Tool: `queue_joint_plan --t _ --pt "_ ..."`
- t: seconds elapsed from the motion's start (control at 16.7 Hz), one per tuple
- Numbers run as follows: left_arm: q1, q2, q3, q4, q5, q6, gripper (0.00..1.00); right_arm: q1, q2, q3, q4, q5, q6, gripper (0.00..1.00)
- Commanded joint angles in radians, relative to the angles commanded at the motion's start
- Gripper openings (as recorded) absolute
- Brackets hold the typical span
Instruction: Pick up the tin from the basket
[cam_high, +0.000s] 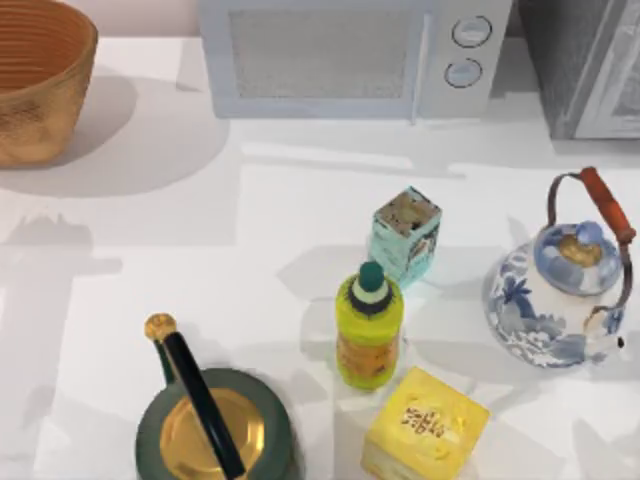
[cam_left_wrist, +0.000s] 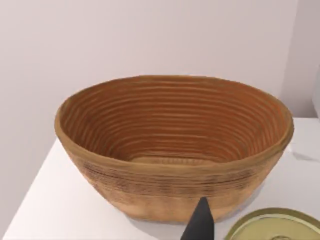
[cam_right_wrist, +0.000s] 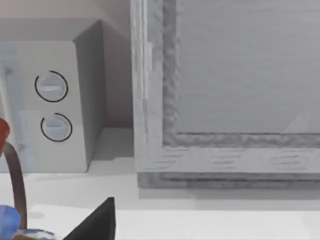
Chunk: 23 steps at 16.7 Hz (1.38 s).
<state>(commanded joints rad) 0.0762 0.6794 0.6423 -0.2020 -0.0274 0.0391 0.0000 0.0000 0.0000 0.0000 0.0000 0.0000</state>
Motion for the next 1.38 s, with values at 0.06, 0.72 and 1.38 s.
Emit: queue_joint_plan --t 0.06,0.72,1.38 --pt "-0.01 -0.111 -0.102 0.036 0.001 -0.006 0.0 0.0 0.0 0.0 0.0 0.0 0.0 1.0" --pt "-0.076 -0.679 -0.642 0.202 0.027 -0.039 0.0 0.0 0.0 0.0 0.0 0.0 0.0 1.0" --pt "-0.067 -0.466 -0.545 0.307 0.126 -0.02 0.0 0.0 0.0 0.0 0.0 0.0 0.0 1.0"
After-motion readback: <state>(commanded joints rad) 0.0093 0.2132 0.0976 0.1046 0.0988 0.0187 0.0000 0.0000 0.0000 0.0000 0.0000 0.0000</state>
